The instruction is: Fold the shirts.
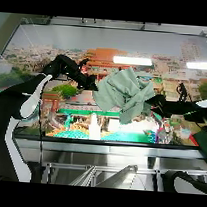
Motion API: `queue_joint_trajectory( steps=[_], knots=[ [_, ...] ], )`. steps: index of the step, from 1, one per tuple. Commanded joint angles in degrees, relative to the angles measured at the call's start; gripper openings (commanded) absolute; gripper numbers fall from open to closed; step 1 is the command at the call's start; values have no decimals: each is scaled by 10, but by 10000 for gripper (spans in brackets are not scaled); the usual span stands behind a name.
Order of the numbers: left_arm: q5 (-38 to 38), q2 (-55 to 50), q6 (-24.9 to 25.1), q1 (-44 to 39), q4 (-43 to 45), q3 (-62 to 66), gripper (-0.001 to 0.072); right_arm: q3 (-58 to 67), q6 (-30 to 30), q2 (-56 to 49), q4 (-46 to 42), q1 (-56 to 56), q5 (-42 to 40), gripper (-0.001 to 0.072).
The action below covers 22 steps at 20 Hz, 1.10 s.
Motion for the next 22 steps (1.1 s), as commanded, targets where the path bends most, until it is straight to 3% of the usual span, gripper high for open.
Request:
queue_joint_trajectory(
  steps=[1,3,4,5,6,7,11,15,17,22],
  knots=[
    [10,0,0,3,-2,-19,19,2,-7,-4,15,-32,-41,636],
    [8,-1,0,3,-2,-24,19,6,-28,-20,47,-34,-52,634],
    [8,0,0,3,-3,-24,19,9,-42,-31,72,-33,-52,559],
    [9,0,0,3,-5,-24,19,9,-78,-43,107,-32,-46,301],
    [11,0,0,3,-7,-24,18,9,-112,-54,138,-29,-33,136],
    [16,1,0,3,-7,-24,18,9,-142,-63,169,-27,-8,15],
    [68,63,12,16,-7,-24,18,40,-241,-48,251,-46,117,19],
    [132,255,35,73,-47,-24,19,189,-304,69,334,-122,313,20],
    [154,393,46,110,-78,-24,20,271,-293,158,342,-162,313,20],
    [125,713,96,238,-47,17,25,358,-198,341,304,-247,226,20]
  ],
)
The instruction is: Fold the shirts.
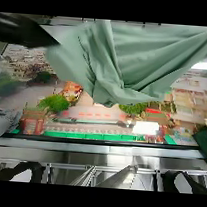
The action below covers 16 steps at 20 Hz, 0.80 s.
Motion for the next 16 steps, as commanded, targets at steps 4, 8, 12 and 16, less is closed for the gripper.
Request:
queue_joint_trajectory(
  steps=[4,8,12,16],
  knots=[
    [-12,295,70,157,31,-18,28,47,59,118,-38,-8,-37,20],
    [-59,312,78,185,31,-258,27,16,104,28,-194,89,-40,20],
    [-116,234,124,179,11,-469,27,-72,48,-145,-204,236,-106,20],
    [-266,103,133,127,12,-589,28,-31,8,-382,-199,299,-239,31]
  ],
)
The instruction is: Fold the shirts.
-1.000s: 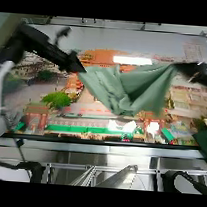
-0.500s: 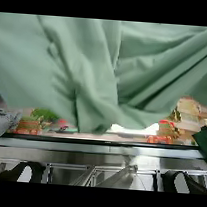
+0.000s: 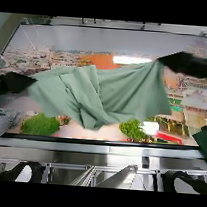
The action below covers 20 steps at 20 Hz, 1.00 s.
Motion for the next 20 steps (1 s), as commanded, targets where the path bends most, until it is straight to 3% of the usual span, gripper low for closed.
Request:
queue_joint_trajectory(
  steps=[1,2,4,5,6,10,12,14,15,17,20],
  knots=[
    [-124,-117,16,-36,-6,-109,56,57,-31,-204,-8,39,-82,139],
    [-139,-158,16,-42,-4,-119,303,96,-30,-242,-8,27,-63,281],
    [-136,-230,16,-40,-4,-111,696,160,-10,-277,-9,-8,-1,312],
    [-124,-261,16,-36,-5,-95,718,176,3,-276,-9,-28,21,386],
    [-112,-286,16,-30,-5,-75,718,186,19,-268,-10,-49,46,415],
    [-92,-363,10,-27,-5,40,717,168,112,-238,-76,-96,159,410],
    [-92,-401,-4,-45,-4,102,717,102,125,-219,-90,-82,167,410],
    [-92,-443,-24,-66,-2,161,717,16,125,-199,-83,-43,127,437],
    [-92,-469,-38,-76,-2,194,717,-23,125,-193,-79,-14,99,526],
    [-92,-518,-67,-92,8,252,717,-68,124,-195,-51,47,55,542],
    [-70,-588,-136,-121,119,347,717,-85,128,-195,-1,153,-52,549]
  ],
)
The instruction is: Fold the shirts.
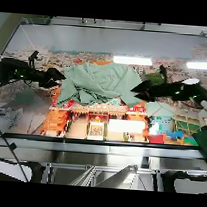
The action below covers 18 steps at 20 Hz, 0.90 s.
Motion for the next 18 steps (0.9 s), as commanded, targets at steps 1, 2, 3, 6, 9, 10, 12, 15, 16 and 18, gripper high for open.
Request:
queue_joint_trajectory(
  steps=[1,2,3,6,9,10,12,15,16,18],
  knots=[
    [30,-84,-91,-36,136,109,717,-34,15,3,67,113,-140,549],
    [47,-103,-113,-46,180,132,717,-34,16,3,90,136,-187,548],
    [65,-122,-129,-56,217,153,717,-34,15,2,115,156,-230,548],
    [113,-175,-146,-75,260,216,717,-34,15,-16,179,176,-276,547],
    [133,-205,-148,-86,260,258,717,-34,47,-60,202,176,-263,545],
    [137,-210,-148,-89,260,267,716,-34,53,-73,202,176,-257,545],
    [138,-213,-148,-92,260,277,709,-33,53,-90,204,176,-259,444],
    [146,-213,-148,-92,259,296,152,-28,18,-93,217,176,-269,68],
    [150,-213,-148,-92,257,304,22,-24,12,-93,217,176,-267,21],
    [169,-213,-148,-92,254,325,22,-13,-1,-92,216,176,-254,21]
  ],
)
